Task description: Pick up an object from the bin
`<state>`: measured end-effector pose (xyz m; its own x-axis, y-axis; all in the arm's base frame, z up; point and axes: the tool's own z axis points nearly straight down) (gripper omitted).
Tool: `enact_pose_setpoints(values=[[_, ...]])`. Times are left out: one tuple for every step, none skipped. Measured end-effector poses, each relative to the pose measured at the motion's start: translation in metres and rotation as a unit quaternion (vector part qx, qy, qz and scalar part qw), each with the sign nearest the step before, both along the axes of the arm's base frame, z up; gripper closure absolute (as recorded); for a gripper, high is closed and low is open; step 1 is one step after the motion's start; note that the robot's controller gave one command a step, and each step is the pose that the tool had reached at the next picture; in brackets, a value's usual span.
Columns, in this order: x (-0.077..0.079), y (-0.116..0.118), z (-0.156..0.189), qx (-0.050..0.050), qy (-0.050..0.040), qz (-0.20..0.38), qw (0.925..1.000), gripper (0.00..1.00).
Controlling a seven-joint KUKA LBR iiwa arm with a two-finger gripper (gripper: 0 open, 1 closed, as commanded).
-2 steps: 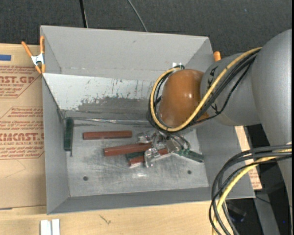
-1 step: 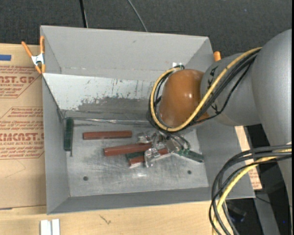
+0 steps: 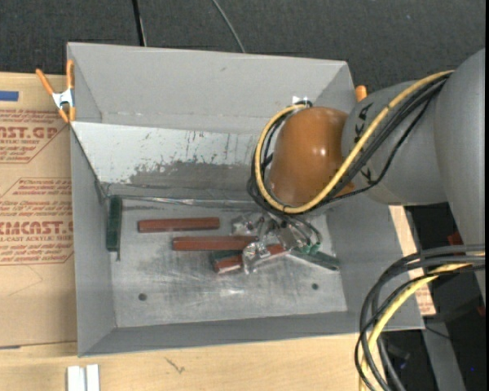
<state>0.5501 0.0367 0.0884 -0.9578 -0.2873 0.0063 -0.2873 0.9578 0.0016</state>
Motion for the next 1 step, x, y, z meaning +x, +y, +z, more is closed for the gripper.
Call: enact_pose_setpoints(values=[[-0.0002, 0.0006, 0.0300, 0.000, 0.0006, 0.000, 1.0000, 1.00]])
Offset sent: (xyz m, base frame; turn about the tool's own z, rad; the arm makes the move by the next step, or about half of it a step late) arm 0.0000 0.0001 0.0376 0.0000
